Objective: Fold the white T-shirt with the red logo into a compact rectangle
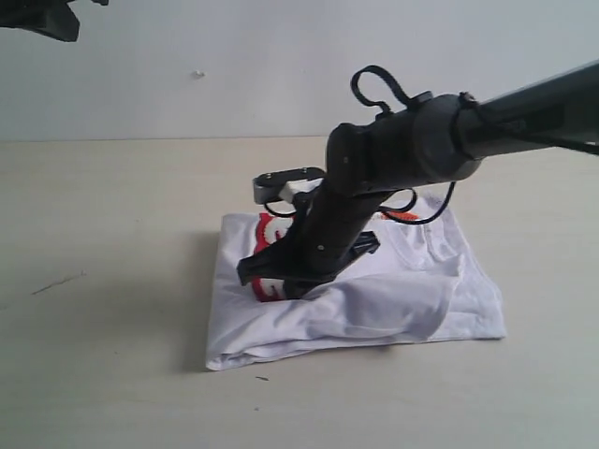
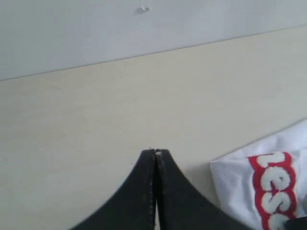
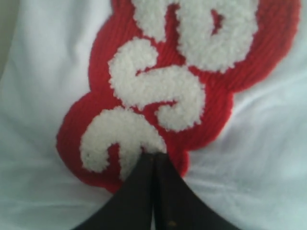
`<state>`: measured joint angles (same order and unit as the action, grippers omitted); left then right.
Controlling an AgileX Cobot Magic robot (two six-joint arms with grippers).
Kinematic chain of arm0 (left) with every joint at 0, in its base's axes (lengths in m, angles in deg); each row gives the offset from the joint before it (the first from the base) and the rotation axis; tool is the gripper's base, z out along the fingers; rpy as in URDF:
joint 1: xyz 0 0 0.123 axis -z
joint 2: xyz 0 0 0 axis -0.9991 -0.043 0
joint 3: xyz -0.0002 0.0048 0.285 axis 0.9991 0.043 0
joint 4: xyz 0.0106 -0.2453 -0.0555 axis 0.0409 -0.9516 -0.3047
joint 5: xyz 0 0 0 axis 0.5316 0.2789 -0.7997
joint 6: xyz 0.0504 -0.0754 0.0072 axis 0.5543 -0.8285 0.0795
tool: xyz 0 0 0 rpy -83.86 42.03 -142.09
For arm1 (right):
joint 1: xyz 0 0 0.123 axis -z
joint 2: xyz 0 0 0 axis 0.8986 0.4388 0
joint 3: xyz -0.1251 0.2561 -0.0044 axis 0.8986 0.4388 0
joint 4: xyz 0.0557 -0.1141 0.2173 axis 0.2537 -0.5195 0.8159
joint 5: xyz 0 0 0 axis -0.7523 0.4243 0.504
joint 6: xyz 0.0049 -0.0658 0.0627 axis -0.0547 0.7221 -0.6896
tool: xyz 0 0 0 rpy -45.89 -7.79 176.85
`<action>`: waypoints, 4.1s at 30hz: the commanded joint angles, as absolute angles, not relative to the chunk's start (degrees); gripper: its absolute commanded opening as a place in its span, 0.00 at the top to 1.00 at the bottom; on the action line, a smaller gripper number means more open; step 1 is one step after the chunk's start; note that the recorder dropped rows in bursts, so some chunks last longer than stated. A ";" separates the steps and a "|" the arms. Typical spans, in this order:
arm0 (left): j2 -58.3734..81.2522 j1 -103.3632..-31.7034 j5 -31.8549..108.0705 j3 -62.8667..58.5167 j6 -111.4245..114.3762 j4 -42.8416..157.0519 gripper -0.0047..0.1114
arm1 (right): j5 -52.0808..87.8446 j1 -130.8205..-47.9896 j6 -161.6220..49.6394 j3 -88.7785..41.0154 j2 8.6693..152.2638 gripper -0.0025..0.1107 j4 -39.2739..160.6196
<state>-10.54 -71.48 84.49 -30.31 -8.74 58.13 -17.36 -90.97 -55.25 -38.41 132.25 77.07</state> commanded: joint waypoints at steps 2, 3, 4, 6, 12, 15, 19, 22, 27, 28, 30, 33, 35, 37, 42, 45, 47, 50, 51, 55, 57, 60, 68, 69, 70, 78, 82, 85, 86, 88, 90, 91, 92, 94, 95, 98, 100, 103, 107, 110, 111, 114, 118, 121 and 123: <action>-7.76 -71.55 83.98 -29.85 -8.80 56.62 0.96 | -20.39 -95.27 -55.15 -43.55 134.82 0.98 79.87; -7.14 -71.55 83.77 -29.40 -8.80 56.61 0.96 | -21.45 -95.28 -55.23 -44.29 134.30 0.98 78.40; -6.44 -71.55 83.20 -28.81 -8.80 56.51 0.96 | -22.15 -95.28 -55.48 -44.53 133.60 0.98 77.08; -4.95 -71.55 81.37 -27.14 -8.80 56.51 0.96 | -22.68 -94.33 -59.28 -44.42 130.69 0.98 70.94; -1.92 -71.55 76.58 -22.68 -8.80 56.51 0.96 | -24.50 -88.38 -66.92 -40.17 120.04 0.88 60.12; -1.34 -71.55 76.14 -21.41 -8.80 56.39 0.96 | -25.49 -83.59 -65.59 -37.13 116.24 0.78 60.67; -0.21 -71.55 75.54 -19.58 -8.80 56.26 0.96 | -26.07 -77.11 -65.33 -33.29 114.28 0.60 60.67; 0.48 -71.55 75.26 -18.84 -8.80 56.26 0.96 | -25.08 -74.42 -63.61 -29.67 114.64 0.51 62.93; 1.00 -71.55 75.60 -18.84 -8.80 56.26 0.96 | -21.63 -72.32 -56.69 -24.97 115.43 0.50 70.18; 1.00 -71.55 76.01 -18.84 -8.80 56.26 0.96 | -20.60 -71.59 -56.69 -23.82 115.43 0.50 70.67; 1.00 -71.55 76.38 -18.84 -8.80 56.26 0.96 | -21.09 -70.60 -56.69 -22.62 116.04 0.50 71.18; 1.00 -71.55 76.38 -18.84 -8.80 56.26 0.96 | -17.09 -70.52 -53.14 -19.87 118.38 0.50 77.02; 1.12 -71.55 76.66 -18.84 -8.80 56.26 0.96 | -15.41 -70.52 -50.19 -19.47 120.34 0.50 81.30; 1.12 -71.55 76.66 -18.84 -8.80 56.26 0.96 | -14.87 -70.52 -49.80 -19.47 121.50 0.50 81.83; 1.11 -71.55 76.28 -18.84 -8.80 56.26 0.96 | -12.42 -70.52 -49.08 -19.47 122.04 0.50 82.96; 1.11 -71.55 75.81 -18.84 -8.80 56.26 0.96 | -11.93 -70.64 -47.73 -19.47 122.04 0.53 82.96; 1.11 -71.55 75.57 -18.84 -8.80 56.26 0.96 | -12.46 -70.64 -46.46 -19.47 122.04 0.62 82.79; 0.90 -71.55 75.46 -18.84 -8.80 56.26 0.96 | -12.74 -70.64 -44.05 -19.47 121.93 0.98 82.95; 0.90 -71.55 75.46 -18.84 -8.80 56.26 0.96 | -12.74 -70.64 -43.77 -19.47 121.67 0.98 82.95; 0.83 -71.55 75.11 -18.84 -8.80 56.26 0.96 | -15.06 -70.64 -41.61 -20.25 116.92 0.98 82.64; 0.83 -71.55 75.11 -18.84 -8.80 56.26 0.96 | -15.52 -70.64 -41.50 -21.42 114.40 0.98 82.64; 0.83 -71.55 75.13 -18.84 -8.80 56.16 0.96 | -15.88 -70.64 -41.34 -23.37 110.88 0.98 81.87; 0.83 -71.55 74.36 -18.84 -8.80 56.18 0.96 | -16.44 -70.64 -46.24 -28.09 105.25 0.98 68.50; 0.83 -71.55 74.36 -18.84 -8.80 56.18 0.96 | -16.31 -70.64 -48.22 -28.42 105.25 0.98 65.05; 0.83 -71.55 74.36 -18.84 -8.80 56.18 0.96 | -15.93 -70.64 -49.50 -28.67 105.48 0.98 61.53; 0.83 -71.55 73.31 -18.84 -8.80 56.18 0.96 | -17.51 -70.64 -79.06 -28.66 105.48 0.98 21.80; 0.83 -71.55 72.76 -18.84 -8.80 56.18 0.96 | -18.85 -70.64 -85.37 -28.55 106.14 0.98 11.08; 0.83 -71.55 72.76 -18.84 -8.80 56.18 0.96 | -19.28 -70.64 -86.72 -28.55 107.80 0.95 7.42; 0.83 -71.55 72.88 -18.84 -8.80 56.18 0.96 | -20.20 -70.64 -88.11 -28.66 108.70 0.92 5.20; 0.83 -71.55 73.01 -18.84 -8.80 56.18 0.96 | -23.89 -70.64 -92.03 -28.66 110.66 0.85 -1.38; 0.83 -71.55 73.01 -18.84 -8.80 56.18 0.96 | -29.18 -70.64 -97.62 -28.66 112.58 0.77 -8.03; 0.83 -71.55 73.01 -18.84 -8.80 56.18 0.96 | -31.54 -70.64 -99.75 -28.66 113.66 0.73 -10.99; 0.83 -71.55 73.01 -18.84 -8.80 56.18 0.96 | -33.85 -70.64 -101.75 -28.66 114.68 0.69 -13.72; 0.83 -71.55 72.90 -18.84 -8.80 56.18 0.96 | -36.24 -70.64 -103.76 -28.66 116.49 0.65 -17.45; 0.83 -71.55 72.90 -18.84 -8.80 56.18 0.96 | -36.42 -70.64 -104.37 -28.66 117.22 0.64 -18.01; 0.83 -71.55 72.90 -18.84 -8.80 56.18 0.96 | -35.11 -70.64 -105.63 -28.77 118.71 0.64 -17.61; 0.83 -71.55 72.78 -18.84 -8.80 56.18 0.96 | -32.19 -70.64 -106.14 -28.77 118.72 0.65 -15.56; 0.83 -71.55 72.65 -18.84 -8.80 56.18 0.96 | -24.87 -70.64 -97.62 -28.77 118.06 0.76 -6.12; 0.83 -71.55 72.85 -18.84 -8.80 56.18 0.96 | -15.65 -70.64 -82.32 -28.77 118.43 0.98 15.40; 0.83 -71.55 73.95 -18.84 -8.80 56.18 0.96 | -12.92 -70.64 -70.98 -28.77 119.81 0.98 31.08; 0.83 -71.55 74.19 -18.84 -8.80 56.18 0.96 | -13.17 -70.64 -67.22 -28.77 120.59 0.98 35.82; 1.33 -71.55 74.42 -18.84 -8.80 56.18 0.96 | -14.77 -70.64 -60.21 -28.77 123.32 0.98 45.08; 2.61 -71.55 74.27 -18.84 -8.80 56.18 0.96 | -15.07 -70.64 -57.19 -28.53 127.31 0.98 53.14; 3.47 -71.55 74.03 -18.84 -8.80 56.18 0.96 | -15.08 -72.31 -52.25 -28.53 129.12 0.98 59.35; 3.86 -71.55 73.74 -18.84 -8.80 56.18 0.96 | -15.34 -74.43 -49.92 -28.53 129.44 0.98 62.87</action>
<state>3.00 -71.48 74.50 -18.99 -8.74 56.79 -14.53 -71.41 -53.76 -29.07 127.10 55.23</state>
